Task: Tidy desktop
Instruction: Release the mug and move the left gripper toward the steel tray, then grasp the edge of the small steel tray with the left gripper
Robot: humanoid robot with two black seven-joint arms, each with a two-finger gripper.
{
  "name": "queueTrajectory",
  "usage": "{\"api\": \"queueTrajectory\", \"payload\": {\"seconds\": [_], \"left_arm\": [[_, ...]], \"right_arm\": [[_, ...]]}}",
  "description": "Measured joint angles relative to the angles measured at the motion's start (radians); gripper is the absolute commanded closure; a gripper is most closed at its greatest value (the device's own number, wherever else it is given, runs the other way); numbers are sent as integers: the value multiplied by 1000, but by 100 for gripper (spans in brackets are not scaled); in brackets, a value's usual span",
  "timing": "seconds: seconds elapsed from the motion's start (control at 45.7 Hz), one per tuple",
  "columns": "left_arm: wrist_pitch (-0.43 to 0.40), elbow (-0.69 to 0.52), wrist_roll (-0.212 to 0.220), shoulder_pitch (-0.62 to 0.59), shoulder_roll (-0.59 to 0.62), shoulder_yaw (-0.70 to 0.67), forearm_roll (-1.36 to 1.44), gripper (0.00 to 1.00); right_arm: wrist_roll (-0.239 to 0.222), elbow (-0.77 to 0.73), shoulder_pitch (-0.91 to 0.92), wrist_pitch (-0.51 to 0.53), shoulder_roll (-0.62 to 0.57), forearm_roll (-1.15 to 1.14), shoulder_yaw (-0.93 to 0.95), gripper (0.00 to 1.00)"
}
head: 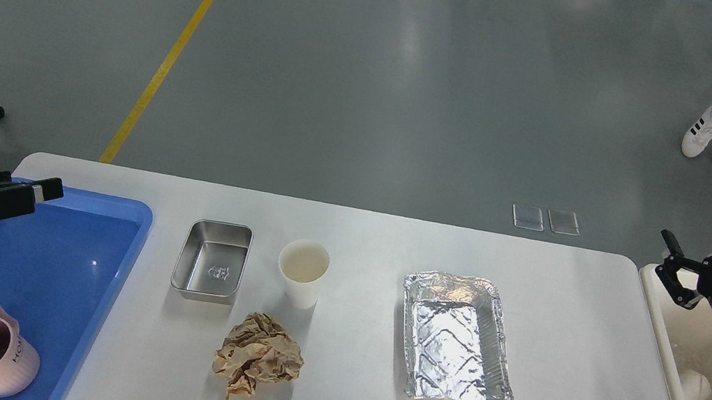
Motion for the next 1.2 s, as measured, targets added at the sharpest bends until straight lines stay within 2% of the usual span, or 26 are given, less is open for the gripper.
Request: {"api": "queueTrajectory", "payload": {"seconds": [0.372, 0.46, 0.613, 0.766, 0.832, 1.05, 1.204], "left_arm": [[-42, 3, 4, 1, 16, 3, -2, 3], [-42, 18, 24, 3, 5, 8, -4, 3], [-50, 57, 95, -23, -69, 43, -4, 3], [-143, 133, 113, -168, -177, 121, 11, 4], [-175, 213, 116, -292, -239, 206, 26, 3], [-184, 428, 118, -562, -379, 476, 37, 3], [-179, 572, 129, -649, -503, 576, 37, 3]], "right_arm": [[0, -1, -1, 0, -5, 0, -2, 0], [0, 0, -1, 0, -2, 0, -3, 0], [0, 1, -2, 0, -2, 0, -4, 0], [0, 2, -1, 0, -3, 0, -4, 0], [0, 2, 0, 0, -2, 0, -4, 0], [0, 3, -2, 0, -2, 0, -4, 0], [0, 3, -4, 0, -3, 0, -4, 0]]}}
